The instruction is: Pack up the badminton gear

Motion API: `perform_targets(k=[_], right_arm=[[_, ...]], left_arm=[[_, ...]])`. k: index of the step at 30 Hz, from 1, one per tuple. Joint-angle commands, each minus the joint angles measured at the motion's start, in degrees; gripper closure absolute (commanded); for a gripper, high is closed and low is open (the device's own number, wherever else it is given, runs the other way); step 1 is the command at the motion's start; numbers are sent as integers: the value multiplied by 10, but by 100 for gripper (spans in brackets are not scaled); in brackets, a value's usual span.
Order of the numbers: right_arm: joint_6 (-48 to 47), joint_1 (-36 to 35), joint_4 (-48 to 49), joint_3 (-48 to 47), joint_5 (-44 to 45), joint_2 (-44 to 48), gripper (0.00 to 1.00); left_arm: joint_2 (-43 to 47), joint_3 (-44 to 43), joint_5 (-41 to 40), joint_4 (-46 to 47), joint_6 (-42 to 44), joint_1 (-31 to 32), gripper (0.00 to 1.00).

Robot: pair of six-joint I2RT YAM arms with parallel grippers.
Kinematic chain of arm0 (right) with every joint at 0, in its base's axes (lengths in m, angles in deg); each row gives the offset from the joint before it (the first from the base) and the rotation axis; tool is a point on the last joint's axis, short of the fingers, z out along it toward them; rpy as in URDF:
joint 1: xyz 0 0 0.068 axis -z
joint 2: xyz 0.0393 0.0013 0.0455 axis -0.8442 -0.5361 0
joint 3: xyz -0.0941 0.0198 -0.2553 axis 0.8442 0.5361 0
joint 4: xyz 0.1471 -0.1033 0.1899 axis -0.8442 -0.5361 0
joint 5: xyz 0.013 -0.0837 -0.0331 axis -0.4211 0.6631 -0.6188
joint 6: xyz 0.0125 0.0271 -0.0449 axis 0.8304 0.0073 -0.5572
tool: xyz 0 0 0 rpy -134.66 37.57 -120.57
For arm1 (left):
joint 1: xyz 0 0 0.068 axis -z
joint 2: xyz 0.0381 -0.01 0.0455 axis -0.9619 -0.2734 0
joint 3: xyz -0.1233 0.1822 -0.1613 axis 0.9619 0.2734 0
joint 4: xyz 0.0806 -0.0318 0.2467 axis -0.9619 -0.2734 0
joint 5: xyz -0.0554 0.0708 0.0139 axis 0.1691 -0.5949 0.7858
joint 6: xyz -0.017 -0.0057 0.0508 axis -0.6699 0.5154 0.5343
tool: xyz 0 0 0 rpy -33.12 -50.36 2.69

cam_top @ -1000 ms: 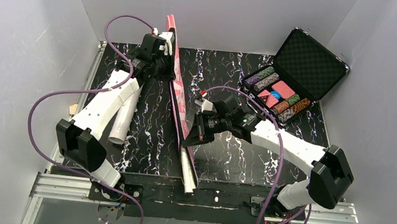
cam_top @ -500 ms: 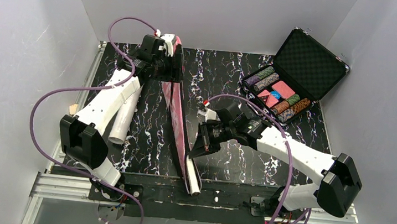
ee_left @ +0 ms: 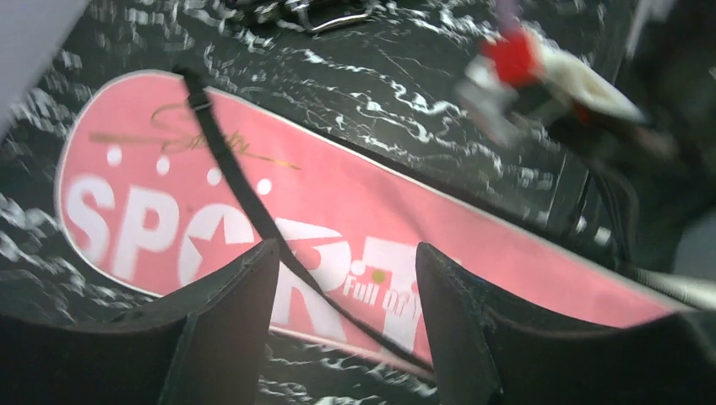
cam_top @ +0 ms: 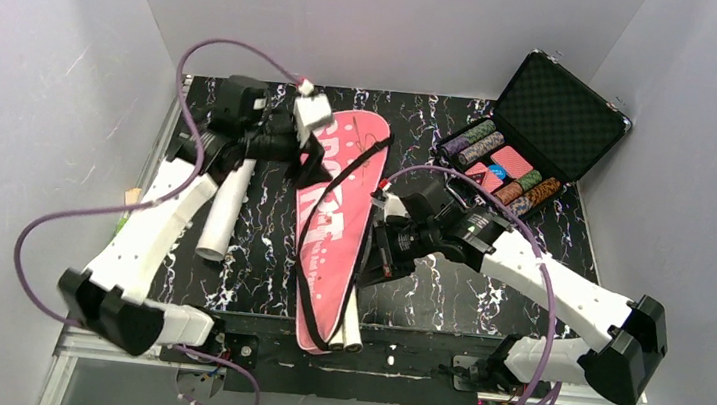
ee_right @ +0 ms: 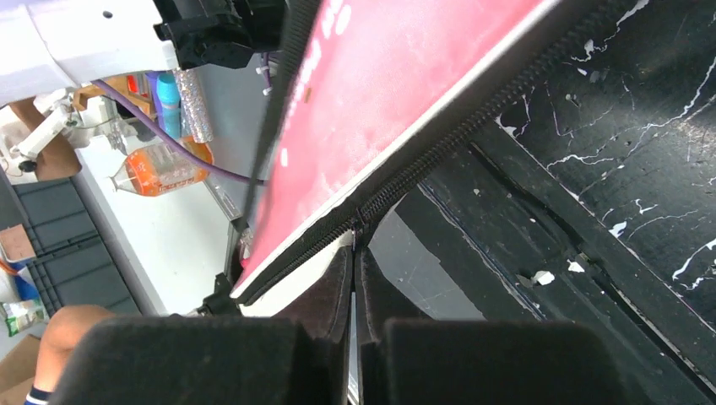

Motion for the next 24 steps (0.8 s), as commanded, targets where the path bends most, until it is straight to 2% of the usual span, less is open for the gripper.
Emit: perform_targets(k=[1, 6, 7, 9, 12, 13, 14, 15, 17, 19, 22, 24], right_arm=[[-2, -3, 5, -7, 3, 24, 99], [52, -3, 85, 104, 3, 41, 99], [54, -3, 88, 122, 10, 40, 92], [55, -2, 90, 151, 26, 37, 85], [61, 2, 107, 189, 43, 30, 80], [65, 5, 111, 197, 46, 26, 77], [67, 9, 112, 201, 49, 22, 66], [66, 11, 111, 203, 52, 15, 48], [64, 19, 103, 206, 57, 6, 29], [60, 29, 99, 210, 65, 5, 22], [53, 57, 100, 214, 96, 19, 19], [50, 89, 134, 226, 113, 28, 18]], left_arm=[[94, 56, 39, -114, 292, 44, 41], [121, 117, 29, -133, 311, 48, 42], [127, 128, 25, -121, 300, 48, 42], [136, 139, 19, -102, 287, 47, 44], [143, 135, 15, -88, 271, 48, 46], [144, 131, 14, -88, 267, 48, 47], [144, 126, 12, -88, 262, 48, 47], [144, 123, 11, -90, 259, 48, 47], [146, 116, 7, -96, 259, 48, 46], [148, 112, 1, -101, 259, 48, 46], [153, 111, -1, -102, 255, 47, 46], [154, 111, 1, -101, 251, 47, 45]])
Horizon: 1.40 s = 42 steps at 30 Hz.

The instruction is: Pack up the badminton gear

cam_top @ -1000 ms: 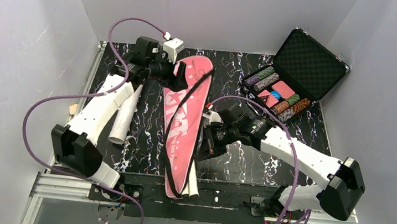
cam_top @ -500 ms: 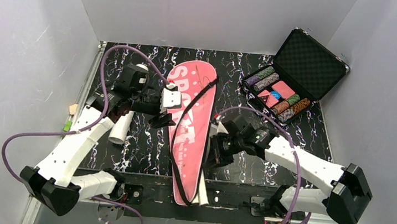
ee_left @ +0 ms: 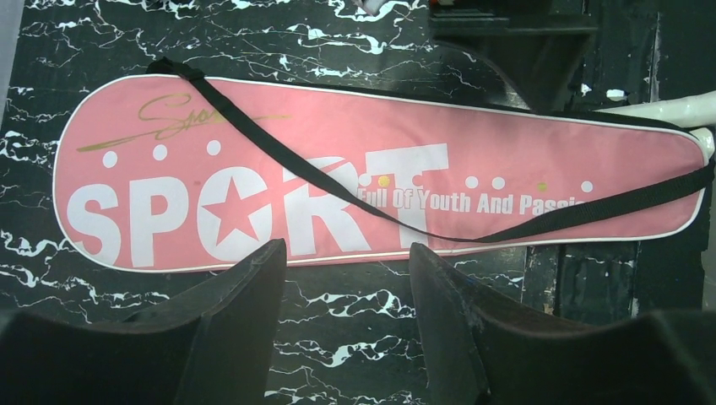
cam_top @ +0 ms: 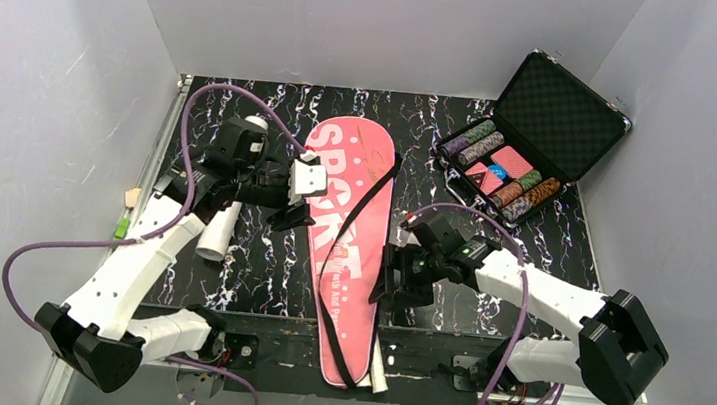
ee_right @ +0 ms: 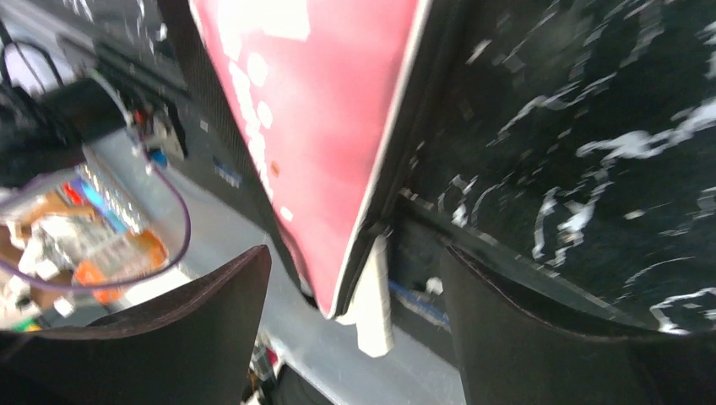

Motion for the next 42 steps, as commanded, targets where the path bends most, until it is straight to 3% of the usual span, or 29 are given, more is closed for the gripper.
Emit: perform_targets(k=[1, 5, 9, 11, 14, 16, 19, 22, 25, 27, 32, 34, 36, 42], right_arm=[[-7, 63, 79, 26, 40, 20, 18], [9, 122, 271, 76, -6, -16, 17], [33, 141, 421, 86, -66, -112, 16], [49, 141, 463, 77, -85, -160, 15], [85, 140, 553, 83, -117, -222, 17], [111, 141, 604, 92, -131, -250, 28], [125, 141, 631, 101, -142, -247, 58], [72, 141, 513, 70, -117, -177, 98], [-43, 138, 318, -14, -65, -94, 99], [-124, 127, 149, -122, -15, -64, 99], [-298, 31, -145, -379, 175, -96, 99], [-340, -10, -201, -429, 266, -122, 99], [-364, -29, -231, -455, 302, -143, 99], [-432, -100, -243, -465, 481, -157, 99]], left_arm=[[20, -20, 0, -1, -10, -2, 45], [15, -24, 2, -1, -26, -1, 45], [8, -27, 5, -2, -30, -1, 43], [1, -29, 8, -5, -30, -1, 36], [-5, -34, 9, -11, -31, -1, 15], [-3, -34, 12, -11, -29, -1, 10], [-2, -39, 7, -6, -33, -1, 9], [-8, -43, 3, -6, -35, -1, 10], [-10, -46, 9, -3, -39, -1, 10], [-12, -51, 10, 1, -42, -1, 10], [1, -72, 9, 21, -35, -1, 7], [12, -79, 9, 25, -23, -1, 5], [27, -77, 7, 31, -13, -1, 4], [91, -23, -15, 61, 35, -1, 2]])
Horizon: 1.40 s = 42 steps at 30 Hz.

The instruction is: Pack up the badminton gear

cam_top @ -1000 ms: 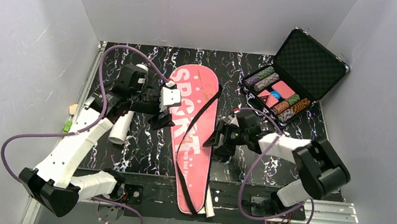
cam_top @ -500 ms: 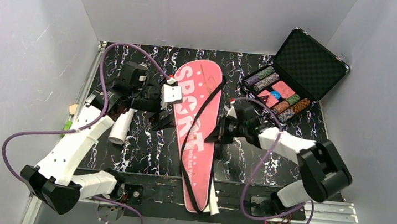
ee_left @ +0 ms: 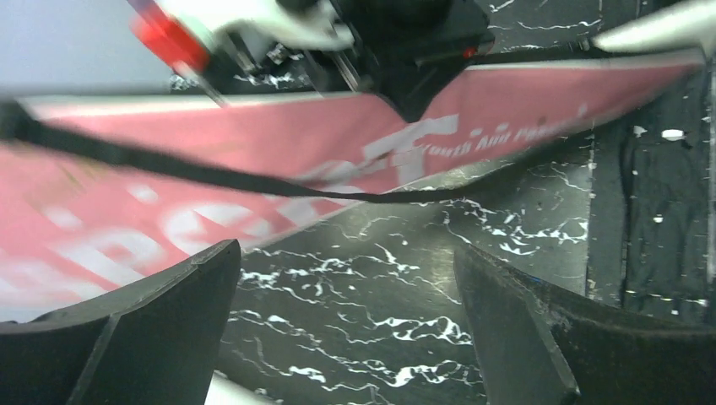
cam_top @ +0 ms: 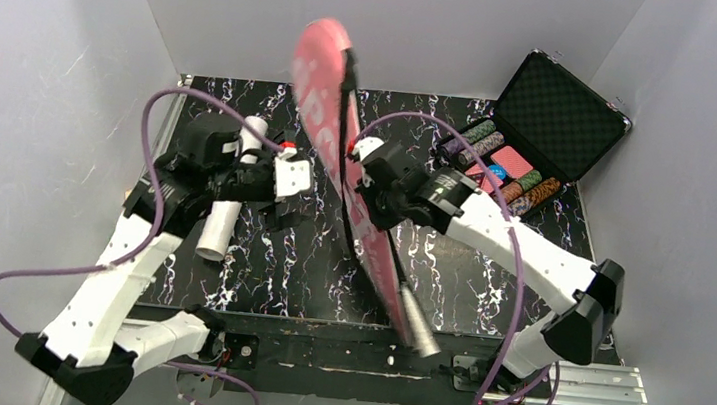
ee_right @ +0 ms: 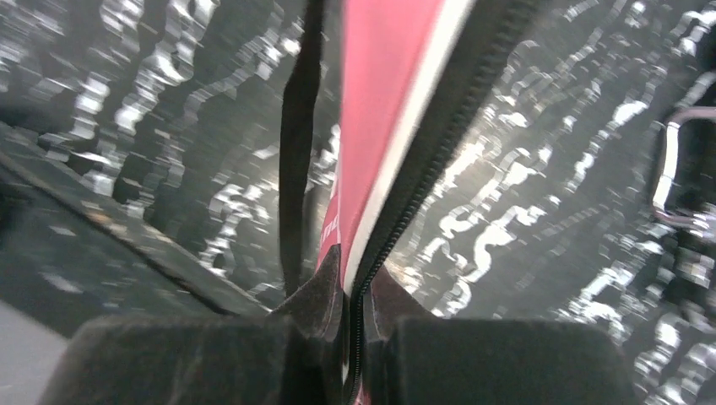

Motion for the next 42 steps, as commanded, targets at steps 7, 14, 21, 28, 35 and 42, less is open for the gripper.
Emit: perform_targets(k=[7, 14, 21, 28, 35, 42], right_arm=[[-132, -77, -56, -11, 308, -17, 99], [-151, -129, -36, -3, 452, -27, 99], [-239, -190, 125, 84, 572, 20, 99], [-273, -203, 189, 123, 582, 64, 99], [-318, -238, 232, 136, 601, 70, 99], [-318, -257, 246, 134, 617, 58, 99]], left_arm=[[69, 57, -18, 24, 54, -1, 2], [56, 50, -27, -6, 79, -1, 2], [63, 76, -61, 70, 73, -1, 2], [33, 54, -39, -6, 160, -1, 2], [-22, 34, -31, -87, 218, -1, 3], [-67, -3, -21, -28, 178, -1, 15]])
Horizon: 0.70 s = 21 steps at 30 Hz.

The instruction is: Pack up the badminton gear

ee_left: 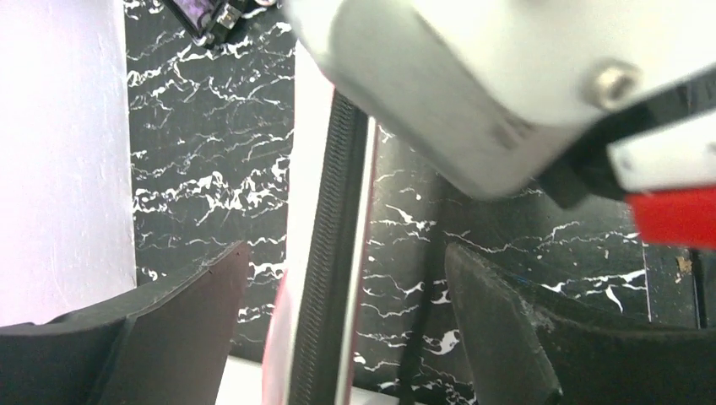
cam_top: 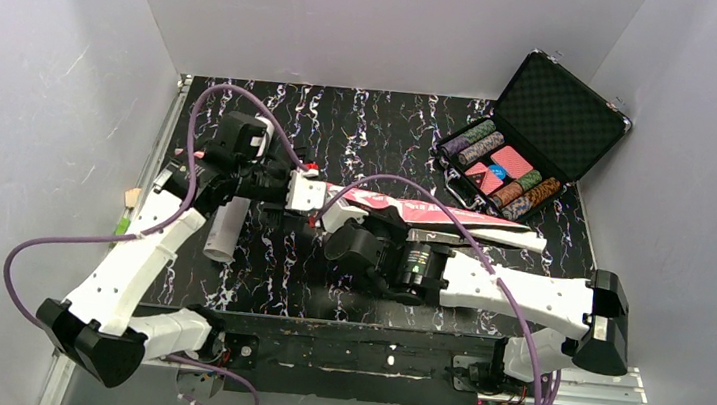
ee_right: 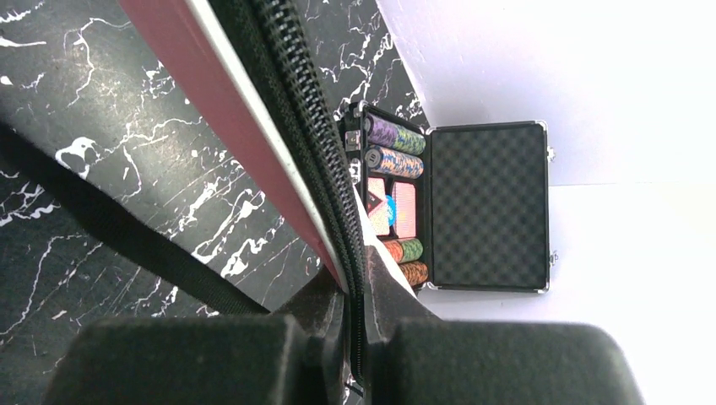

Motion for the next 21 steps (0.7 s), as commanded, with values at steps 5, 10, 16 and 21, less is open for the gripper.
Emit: perform_targets(k=[5, 10, 16, 21], right_arm=[[29, -28, 94, -48, 44, 21, 99], [55, -30, 91, -66, 16, 34, 99], [155, -24, 23, -89, -60, 78, 58], [225, 8, -22, -31, -187, 174, 33]], left_arm=[[-23, -16, 2, 29, -23, 6, 40], [-18, -13, 2, 40, -35, 8, 93], [-18, -23, -20, 49, -50, 10, 100], [7, -3, -28, 67, -51, 10, 100]])
